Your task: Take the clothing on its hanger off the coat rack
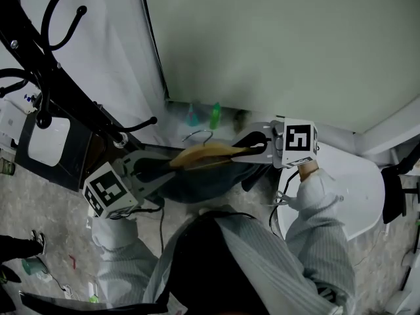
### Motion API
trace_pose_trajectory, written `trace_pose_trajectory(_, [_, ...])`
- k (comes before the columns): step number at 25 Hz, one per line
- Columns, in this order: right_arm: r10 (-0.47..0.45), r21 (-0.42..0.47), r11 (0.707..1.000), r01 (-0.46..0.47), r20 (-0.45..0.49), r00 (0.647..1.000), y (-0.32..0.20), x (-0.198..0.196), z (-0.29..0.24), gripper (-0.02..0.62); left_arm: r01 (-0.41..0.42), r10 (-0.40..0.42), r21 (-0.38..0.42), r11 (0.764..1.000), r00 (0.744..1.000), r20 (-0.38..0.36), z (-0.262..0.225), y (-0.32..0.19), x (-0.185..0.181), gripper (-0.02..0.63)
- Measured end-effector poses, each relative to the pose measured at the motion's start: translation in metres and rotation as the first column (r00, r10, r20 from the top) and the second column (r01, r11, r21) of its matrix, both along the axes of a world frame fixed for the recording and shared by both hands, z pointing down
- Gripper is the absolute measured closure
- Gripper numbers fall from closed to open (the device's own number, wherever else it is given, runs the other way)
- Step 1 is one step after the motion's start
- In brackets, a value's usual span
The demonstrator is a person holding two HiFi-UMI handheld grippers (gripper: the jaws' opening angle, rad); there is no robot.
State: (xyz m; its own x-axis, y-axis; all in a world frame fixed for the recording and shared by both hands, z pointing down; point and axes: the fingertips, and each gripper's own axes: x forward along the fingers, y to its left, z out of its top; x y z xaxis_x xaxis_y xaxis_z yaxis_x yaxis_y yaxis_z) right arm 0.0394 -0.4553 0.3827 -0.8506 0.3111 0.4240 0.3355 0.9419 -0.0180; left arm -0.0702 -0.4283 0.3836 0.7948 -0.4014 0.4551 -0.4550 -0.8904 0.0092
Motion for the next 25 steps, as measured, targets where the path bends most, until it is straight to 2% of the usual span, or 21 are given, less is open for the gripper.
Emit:
trace_pose_trajectory(20, [-0.049, 0.025, 0.998, 0.049, -0.014, 0.999, 0.001, -0.01, -0.004, 0.541, 0.037, -0.038, 0.011, 0.999, 0.999, 0.013, -0.004, 0.004, -0.007, 0.537])
trace_pose_trajectory(25, [-0.014, 0.027, 1.0, 0.014, -0.011, 1.0, 0.004, -0.004, -0.007, 0.54, 0.004, -0.004, 0.007, 1.0, 1.0, 0.021, -0.005, 0.003, -0.003, 0.537])
